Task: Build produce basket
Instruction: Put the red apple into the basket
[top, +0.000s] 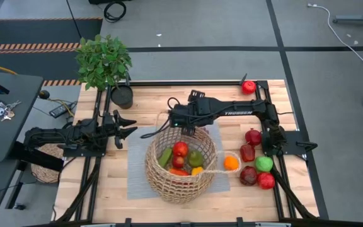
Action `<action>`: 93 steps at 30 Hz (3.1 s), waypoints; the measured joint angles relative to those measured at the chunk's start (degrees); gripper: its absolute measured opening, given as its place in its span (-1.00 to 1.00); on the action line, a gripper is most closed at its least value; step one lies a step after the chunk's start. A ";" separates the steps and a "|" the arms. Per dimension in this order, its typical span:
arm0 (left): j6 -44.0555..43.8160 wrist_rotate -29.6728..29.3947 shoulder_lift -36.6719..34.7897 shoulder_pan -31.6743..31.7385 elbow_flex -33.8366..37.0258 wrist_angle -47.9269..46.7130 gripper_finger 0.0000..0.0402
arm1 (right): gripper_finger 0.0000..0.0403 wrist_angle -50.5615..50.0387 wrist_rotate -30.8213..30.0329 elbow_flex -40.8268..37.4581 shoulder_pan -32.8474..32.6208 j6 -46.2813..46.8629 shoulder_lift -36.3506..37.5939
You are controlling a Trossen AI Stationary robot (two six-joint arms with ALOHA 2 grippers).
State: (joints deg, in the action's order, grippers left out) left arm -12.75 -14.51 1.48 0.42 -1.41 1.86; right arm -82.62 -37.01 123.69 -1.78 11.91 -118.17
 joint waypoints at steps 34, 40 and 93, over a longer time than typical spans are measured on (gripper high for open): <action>-0.01 0.01 0.00 0.01 0.00 0.03 -0.20 | 0.72 24.04 2.47 -52.67 37.09 6.95 30.76; -0.01 -0.01 0.00 0.01 0.00 0.03 -0.20 | 0.78 27.65 11.09 -59.22 46.47 6.78 31.22; 0.01 0.01 0.00 0.00 0.00 0.03 -0.20 | 0.86 20.82 10.03 -46.75 60.98 15.04 8.68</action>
State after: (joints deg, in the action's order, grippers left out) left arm -12.73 -14.50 1.48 0.42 -1.41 1.89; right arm -61.80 -26.98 76.95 59.20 26.95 -109.49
